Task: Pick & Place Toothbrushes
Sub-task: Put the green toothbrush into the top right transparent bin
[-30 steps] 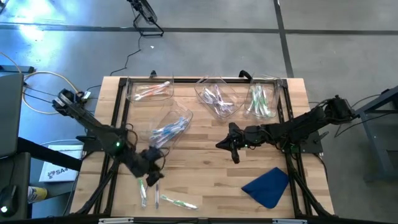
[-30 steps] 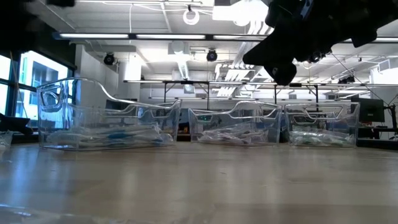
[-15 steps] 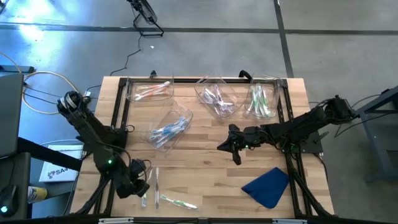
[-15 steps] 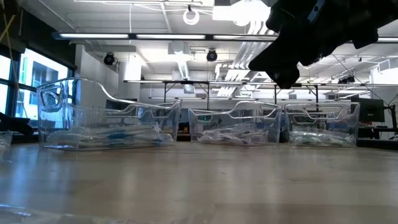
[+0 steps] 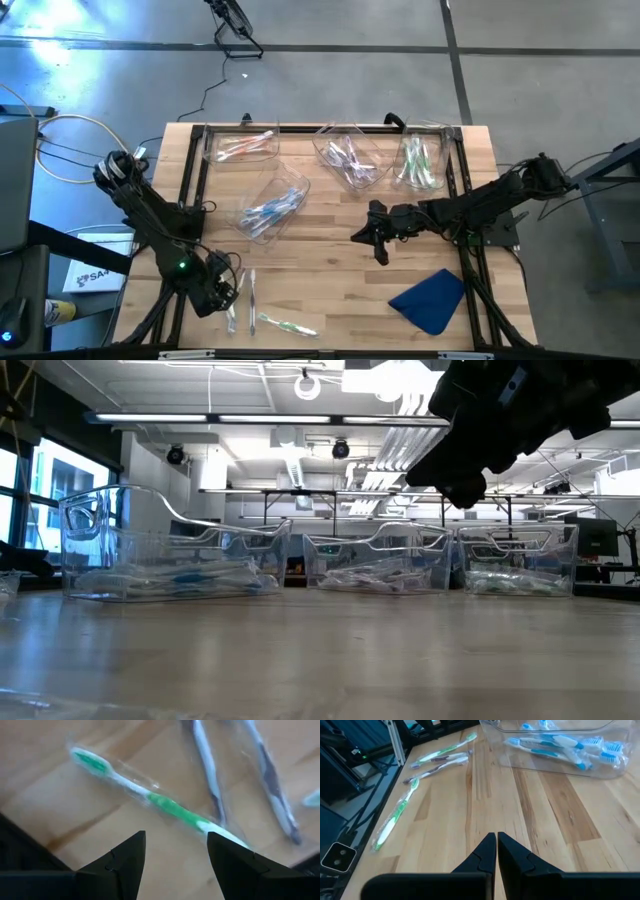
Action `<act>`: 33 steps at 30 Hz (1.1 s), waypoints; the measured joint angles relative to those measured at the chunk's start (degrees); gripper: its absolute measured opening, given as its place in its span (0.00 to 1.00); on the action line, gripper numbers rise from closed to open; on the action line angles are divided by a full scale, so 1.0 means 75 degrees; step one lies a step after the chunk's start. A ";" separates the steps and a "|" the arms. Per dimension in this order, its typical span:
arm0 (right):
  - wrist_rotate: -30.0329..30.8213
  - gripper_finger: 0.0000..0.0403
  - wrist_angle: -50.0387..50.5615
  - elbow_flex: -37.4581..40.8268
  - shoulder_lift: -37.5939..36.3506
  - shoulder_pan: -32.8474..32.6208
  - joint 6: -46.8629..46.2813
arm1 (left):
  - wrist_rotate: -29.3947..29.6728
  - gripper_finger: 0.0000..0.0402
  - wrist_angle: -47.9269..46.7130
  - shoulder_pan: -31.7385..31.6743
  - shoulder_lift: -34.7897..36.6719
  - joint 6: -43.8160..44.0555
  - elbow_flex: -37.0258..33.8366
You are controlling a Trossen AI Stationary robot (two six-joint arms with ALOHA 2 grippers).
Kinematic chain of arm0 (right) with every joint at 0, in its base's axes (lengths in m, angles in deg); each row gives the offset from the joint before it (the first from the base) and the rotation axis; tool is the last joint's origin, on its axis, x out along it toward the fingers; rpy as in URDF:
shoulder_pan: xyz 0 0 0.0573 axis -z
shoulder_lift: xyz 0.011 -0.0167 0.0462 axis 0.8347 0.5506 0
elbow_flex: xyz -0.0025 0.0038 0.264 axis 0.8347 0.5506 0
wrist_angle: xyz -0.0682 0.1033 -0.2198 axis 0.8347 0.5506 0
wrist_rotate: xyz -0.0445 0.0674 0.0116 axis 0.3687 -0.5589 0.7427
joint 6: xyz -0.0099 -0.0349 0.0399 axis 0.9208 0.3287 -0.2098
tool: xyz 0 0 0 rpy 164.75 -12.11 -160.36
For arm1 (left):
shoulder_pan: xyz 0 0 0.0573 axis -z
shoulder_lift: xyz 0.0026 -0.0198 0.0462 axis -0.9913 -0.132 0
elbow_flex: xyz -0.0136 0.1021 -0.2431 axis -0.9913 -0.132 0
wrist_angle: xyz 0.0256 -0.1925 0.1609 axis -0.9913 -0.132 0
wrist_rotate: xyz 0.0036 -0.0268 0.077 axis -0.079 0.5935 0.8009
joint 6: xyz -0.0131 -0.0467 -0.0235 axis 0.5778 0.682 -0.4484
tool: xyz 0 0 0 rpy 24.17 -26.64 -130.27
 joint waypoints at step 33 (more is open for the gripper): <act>0.0017 0.02 0.0150 0.0003 0.0000 0.0003 -0.0059 | 0.0541 0.51 0.0577 -0.0003 -0.1478 -0.0833 -0.0003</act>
